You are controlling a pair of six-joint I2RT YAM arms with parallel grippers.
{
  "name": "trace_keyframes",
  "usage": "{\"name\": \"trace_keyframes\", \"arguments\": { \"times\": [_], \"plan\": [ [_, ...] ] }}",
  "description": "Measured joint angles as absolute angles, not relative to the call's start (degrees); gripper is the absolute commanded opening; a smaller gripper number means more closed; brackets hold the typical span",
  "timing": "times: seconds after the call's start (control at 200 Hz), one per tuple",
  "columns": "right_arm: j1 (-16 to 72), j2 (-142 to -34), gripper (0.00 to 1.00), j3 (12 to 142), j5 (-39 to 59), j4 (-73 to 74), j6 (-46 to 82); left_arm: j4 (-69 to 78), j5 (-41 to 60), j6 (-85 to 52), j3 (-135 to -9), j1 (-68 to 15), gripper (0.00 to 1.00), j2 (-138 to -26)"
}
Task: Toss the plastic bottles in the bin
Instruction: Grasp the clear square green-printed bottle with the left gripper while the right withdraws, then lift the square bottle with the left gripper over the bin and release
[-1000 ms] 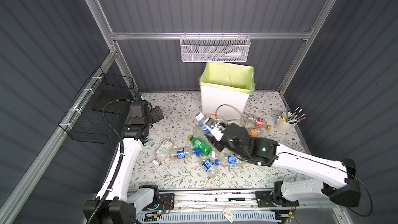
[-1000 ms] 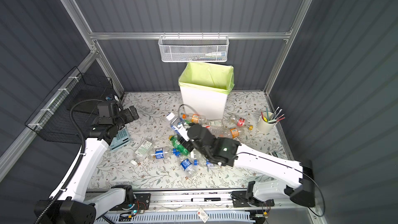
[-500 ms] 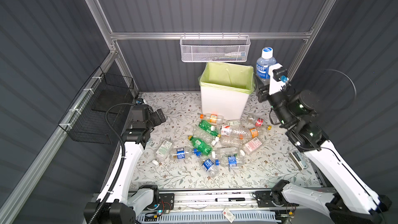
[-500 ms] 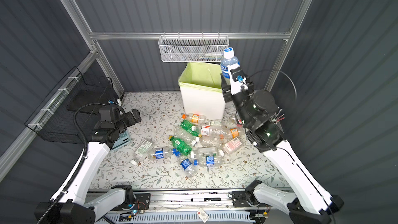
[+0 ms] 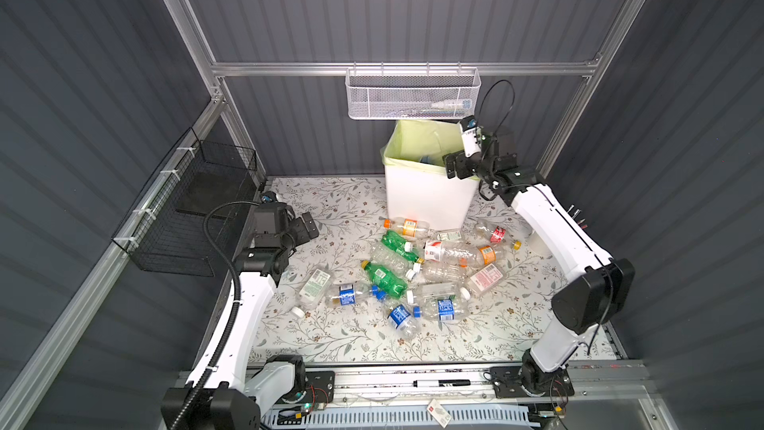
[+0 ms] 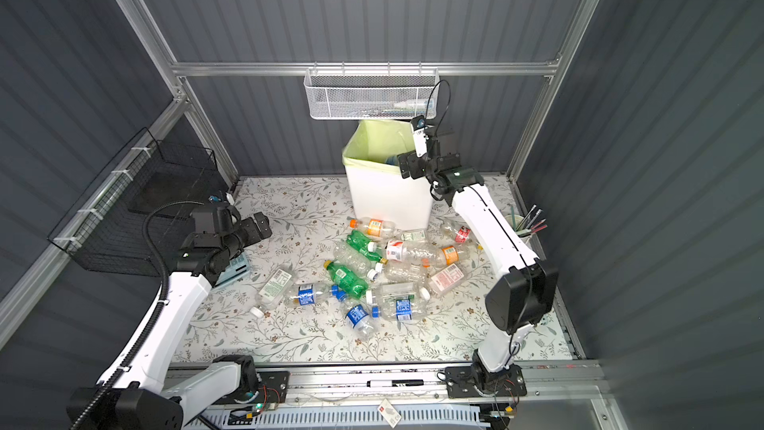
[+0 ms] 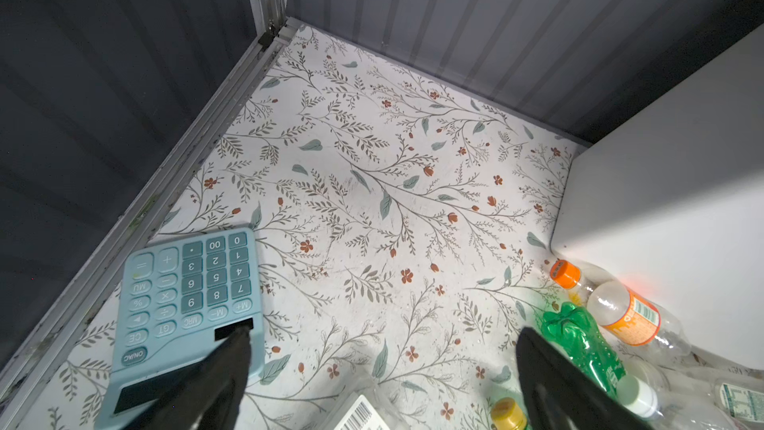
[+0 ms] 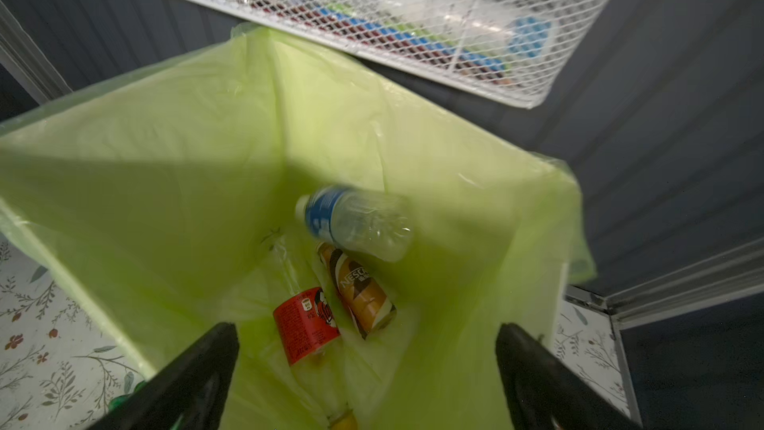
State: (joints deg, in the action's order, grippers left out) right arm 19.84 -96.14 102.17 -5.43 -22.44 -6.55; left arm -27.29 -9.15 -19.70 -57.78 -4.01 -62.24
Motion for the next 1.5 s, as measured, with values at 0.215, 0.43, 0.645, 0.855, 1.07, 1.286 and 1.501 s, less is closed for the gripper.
{"name": "trace_keyframes", "arguments": {
  "times": [0.215, 0.43, 0.645, 0.855, 1.07, 1.286, 1.501],
  "plan": [
    [17.69, -79.81, 0.99, 93.3, -6.44, -17.43, -3.31, -32.25, -10.48, -17.02, -57.82, -5.23, 1.0, -63.16],
    [14.37, -72.18, 0.99, 78.43, -6.66, -15.49, 1.17, -42.3, -15.38, -9.58, -63.64, -12.38, 1.0, -71.09],
    [10.02, -69.1, 0.99, 69.23, -5.61, -17.52, 5.45, -48.62, -15.84, -3.77, -63.81, -14.61, 1.0, -77.06],
    [8.75, -66.72, 0.99, 68.82, -4.12, -17.63, 7.09, -50.72, -14.72, -0.73, -59.83, -14.59, 1.0, -77.17],
    [8.58, -66.74, 0.99, 67.68, -3.36, -17.76, 7.94, -50.92, -13.89, 0.45, -59.35, -14.59, 0.98, -82.87],
    [7.99, -66.61, 0.99, 66.39, -3.11, -18.39, 7.97, -51.4, -13.63, 1.1, -59.37, -14.59, 0.95, -89.54],
    [7.2, -66.19, 0.99, 65.67, -2.83, -18.5, 8.19, -51.46, -13.45, 1.74, -59.83, -14.59, 0.9, -92.36]
  ]
}}
